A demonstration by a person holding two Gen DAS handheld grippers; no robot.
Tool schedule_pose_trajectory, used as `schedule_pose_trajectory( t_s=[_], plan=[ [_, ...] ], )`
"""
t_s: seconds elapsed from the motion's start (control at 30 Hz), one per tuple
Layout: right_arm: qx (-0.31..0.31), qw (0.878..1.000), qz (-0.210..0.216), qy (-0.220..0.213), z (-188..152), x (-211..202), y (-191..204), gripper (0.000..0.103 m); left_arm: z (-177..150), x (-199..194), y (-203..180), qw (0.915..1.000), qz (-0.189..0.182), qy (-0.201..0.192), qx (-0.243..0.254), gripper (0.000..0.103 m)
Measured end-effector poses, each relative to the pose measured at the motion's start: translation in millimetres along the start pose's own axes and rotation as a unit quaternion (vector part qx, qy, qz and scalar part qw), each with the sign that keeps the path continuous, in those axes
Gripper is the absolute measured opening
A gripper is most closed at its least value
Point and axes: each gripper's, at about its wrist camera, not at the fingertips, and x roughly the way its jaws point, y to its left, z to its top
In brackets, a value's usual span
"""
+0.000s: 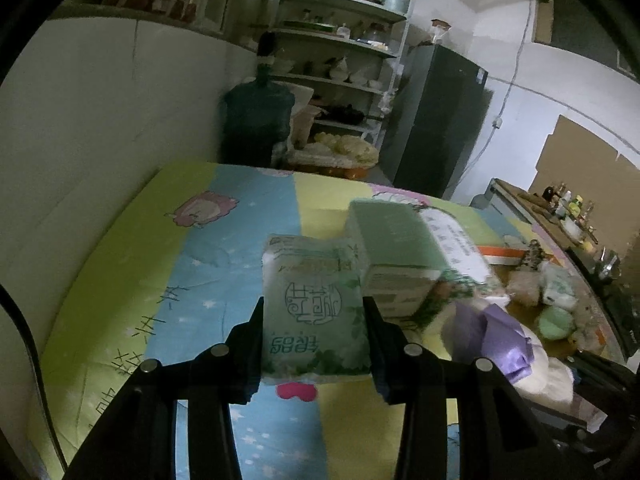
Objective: Organize soft objects
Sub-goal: 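Carry the plush bear in the right tool and tissue packet in the left tool over the box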
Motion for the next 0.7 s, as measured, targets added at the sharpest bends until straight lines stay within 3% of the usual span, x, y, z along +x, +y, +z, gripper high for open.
schedule_pose_trajectory(
  t_s=[0.7],
  plan=[
    [0.048,0.996,-0.039,-0.065,-4.8,-64.4,-45.4,0.051,6.7,-15.9,-72.4,0.9976,-0.022,-0.029,0.058,0.044]
  ],
)
